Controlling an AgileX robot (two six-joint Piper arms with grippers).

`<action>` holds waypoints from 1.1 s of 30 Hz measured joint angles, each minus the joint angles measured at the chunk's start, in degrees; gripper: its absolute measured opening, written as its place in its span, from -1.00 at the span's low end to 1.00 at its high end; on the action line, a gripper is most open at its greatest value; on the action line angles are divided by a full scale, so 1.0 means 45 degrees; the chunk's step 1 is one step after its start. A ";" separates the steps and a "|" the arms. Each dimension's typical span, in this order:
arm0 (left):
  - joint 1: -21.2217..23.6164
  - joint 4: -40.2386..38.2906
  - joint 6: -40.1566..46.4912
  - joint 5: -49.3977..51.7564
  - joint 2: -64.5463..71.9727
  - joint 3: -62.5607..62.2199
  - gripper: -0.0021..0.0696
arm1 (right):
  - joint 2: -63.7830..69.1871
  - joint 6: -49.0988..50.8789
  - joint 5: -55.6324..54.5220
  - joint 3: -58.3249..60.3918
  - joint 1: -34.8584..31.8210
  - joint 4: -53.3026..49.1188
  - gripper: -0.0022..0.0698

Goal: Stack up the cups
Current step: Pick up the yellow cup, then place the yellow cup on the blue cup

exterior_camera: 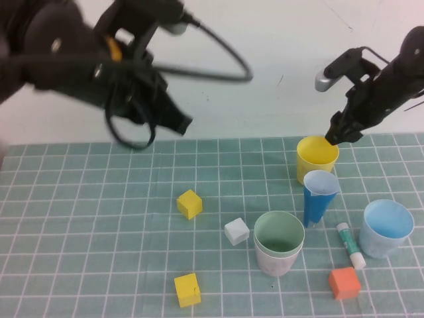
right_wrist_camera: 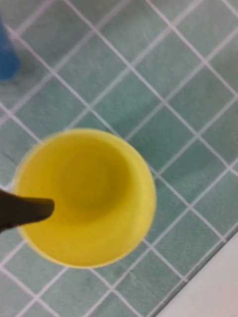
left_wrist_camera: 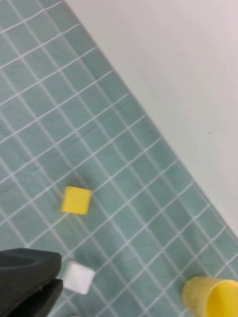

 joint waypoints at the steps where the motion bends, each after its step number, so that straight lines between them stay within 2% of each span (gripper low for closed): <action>1: 0.0000 0.0000 0.0000 -0.0212 -0.0348 0.0572 -0.94 | 0.0281 0.0101 0.0027 -0.0284 0.0000 -0.0025 0.34; 6: 0.0000 0.0000 0.0000 -0.0565 -0.1448 0.2380 -0.94 | 0.1677 0.0384 0.0383 -0.1539 0.0000 -0.0025 0.35; 8: 0.0000 0.0000 -0.0039 -0.0585 -0.1645 0.2691 -0.94 | 0.2121 0.0431 0.0442 -0.1731 0.0000 -0.0025 0.28; 11: 0.0000 -0.0033 -0.0260 -0.0672 -0.1884 0.2908 -0.94 | 0.2617 0.0460 0.0518 -0.1809 0.0000 -0.0025 -0.01; 15: 0.0000 -0.0086 -0.0342 -0.1047 -0.2297 0.2989 -0.94 | 0.2944 0.0460 0.0517 -0.1809 0.0000 -0.0025 -0.65; 18: 0.0000 -0.0110 -0.0360 -0.1316 -0.2616 0.3009 -0.94 | 0.2885 0.0460 0.0547 -0.1884 0.0000 -0.0064 -0.86; 26: 0.0000 0.0349 -0.0329 -0.1540 -0.3135 0.3038 -0.94 | 0.1290 0.0353 0.2461 -0.2777 0.0000 -0.1127 -0.89; 33: 0.0000 0.0659 -0.0380 -0.2606 -0.3704 0.4550 -0.94 | -0.1256 0.0345 0.4959 -0.2884 -0.0176 -0.1579 -0.89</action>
